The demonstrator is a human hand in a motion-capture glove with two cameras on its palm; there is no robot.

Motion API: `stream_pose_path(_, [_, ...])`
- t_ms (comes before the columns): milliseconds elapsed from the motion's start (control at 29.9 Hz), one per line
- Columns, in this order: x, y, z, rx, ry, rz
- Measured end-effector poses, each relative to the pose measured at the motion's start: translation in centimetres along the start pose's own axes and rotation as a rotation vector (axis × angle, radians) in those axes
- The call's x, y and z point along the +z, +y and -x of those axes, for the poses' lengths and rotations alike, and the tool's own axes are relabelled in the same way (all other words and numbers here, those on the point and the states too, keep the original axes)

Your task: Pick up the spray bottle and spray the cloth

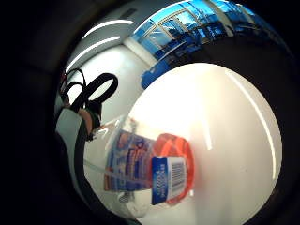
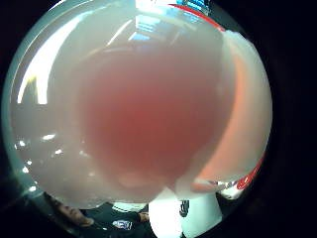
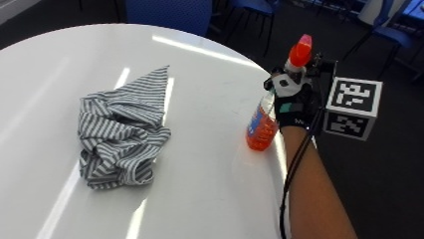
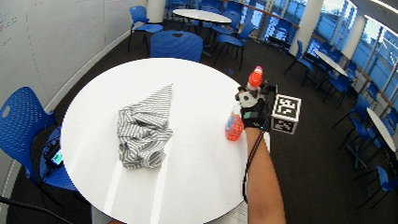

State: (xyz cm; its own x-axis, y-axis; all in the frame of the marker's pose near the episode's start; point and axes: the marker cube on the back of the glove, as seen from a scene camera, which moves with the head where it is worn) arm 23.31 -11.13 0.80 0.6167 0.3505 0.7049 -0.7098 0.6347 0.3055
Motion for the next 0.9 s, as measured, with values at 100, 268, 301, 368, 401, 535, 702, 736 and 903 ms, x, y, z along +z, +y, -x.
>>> stream_pose_path(100, [0.3, 0.1, -2.0, 0.042, -0.02, 0.013])
stream_pose_path(268, [0.4, 1.6, -4.0, 0.133, -0.07, 0.119])
stream_pose_path(301, [0.5, 2.1, -4.2, 0.158, -0.078, 0.157])
stream_pose_path(368, [0.7, 3.4, -4.2, 0.217, -0.09, 0.254])
stream_pose_path(401, [1.0, 4.1, -4.0, 0.25, -0.095, 0.313])
stream_pose_path(535, [2.6, 7.4, -2.1, 0.366, -0.117, 0.591])
stream_pose_path(702, [4.4, 9.8, 0.1, 0.4, -0.093, 0.874])
stream_pose_path(736, [4.5, 10.1, 0.5, 0.398, -0.078, 0.909])
stream_pose_path(903, [5.3, 12.5, 2.8, 0.419, 0.02, 1.158])
